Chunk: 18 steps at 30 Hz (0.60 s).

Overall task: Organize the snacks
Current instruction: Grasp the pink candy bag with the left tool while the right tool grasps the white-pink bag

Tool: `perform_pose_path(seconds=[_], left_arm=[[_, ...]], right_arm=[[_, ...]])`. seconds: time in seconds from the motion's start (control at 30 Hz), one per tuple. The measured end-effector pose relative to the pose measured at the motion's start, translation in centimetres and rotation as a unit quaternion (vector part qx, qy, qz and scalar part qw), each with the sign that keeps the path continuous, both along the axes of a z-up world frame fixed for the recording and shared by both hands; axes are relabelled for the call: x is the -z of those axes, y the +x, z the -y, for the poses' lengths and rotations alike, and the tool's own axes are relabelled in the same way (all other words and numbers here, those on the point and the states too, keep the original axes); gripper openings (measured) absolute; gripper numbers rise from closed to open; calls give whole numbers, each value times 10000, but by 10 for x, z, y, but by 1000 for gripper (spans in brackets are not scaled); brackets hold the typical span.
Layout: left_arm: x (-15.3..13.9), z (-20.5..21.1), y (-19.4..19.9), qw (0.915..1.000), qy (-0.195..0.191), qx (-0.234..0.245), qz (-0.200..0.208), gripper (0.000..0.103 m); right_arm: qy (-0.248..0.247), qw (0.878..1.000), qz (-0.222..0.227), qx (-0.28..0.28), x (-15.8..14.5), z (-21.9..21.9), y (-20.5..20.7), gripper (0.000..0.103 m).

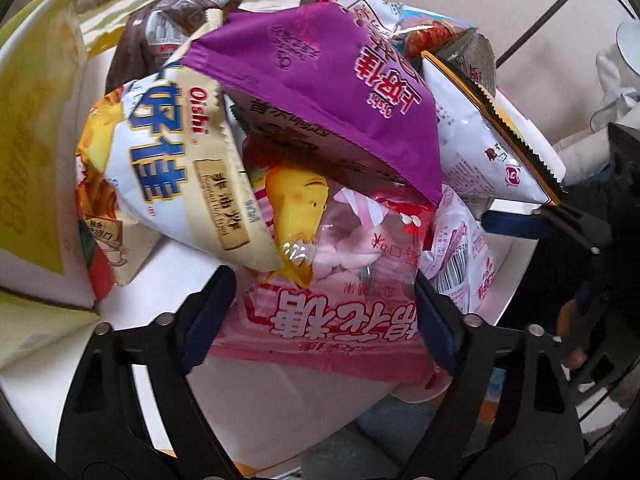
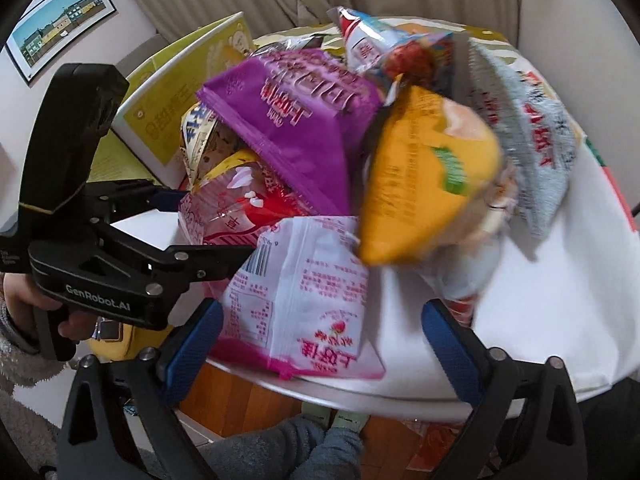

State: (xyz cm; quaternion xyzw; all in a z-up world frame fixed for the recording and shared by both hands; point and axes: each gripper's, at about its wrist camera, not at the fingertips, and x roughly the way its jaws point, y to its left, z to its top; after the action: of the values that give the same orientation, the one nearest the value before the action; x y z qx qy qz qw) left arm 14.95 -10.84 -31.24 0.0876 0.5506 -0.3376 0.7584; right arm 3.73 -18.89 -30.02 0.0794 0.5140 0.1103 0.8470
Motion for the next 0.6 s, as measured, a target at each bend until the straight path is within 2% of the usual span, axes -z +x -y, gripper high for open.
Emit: perform_pose_path(seconds=[0.1,0.33,0.47,0.6], left_arm=[[8,-1,0,10000,61,16,26,74],[14,-4,1,9996,221,-70,165,71],[20,-5,3,9993,283,-160,188,70],[14,-4,-4,9989,342,-177,257,70]], right_arm=[[153,9998,-35,-95,5,-4,6,90],[570,9982,-150,-100,11,-5,18,89],[865,9958,-265,-158,16,-6,26,70],[871,9956,-243,-249,9,-9,23,50]])
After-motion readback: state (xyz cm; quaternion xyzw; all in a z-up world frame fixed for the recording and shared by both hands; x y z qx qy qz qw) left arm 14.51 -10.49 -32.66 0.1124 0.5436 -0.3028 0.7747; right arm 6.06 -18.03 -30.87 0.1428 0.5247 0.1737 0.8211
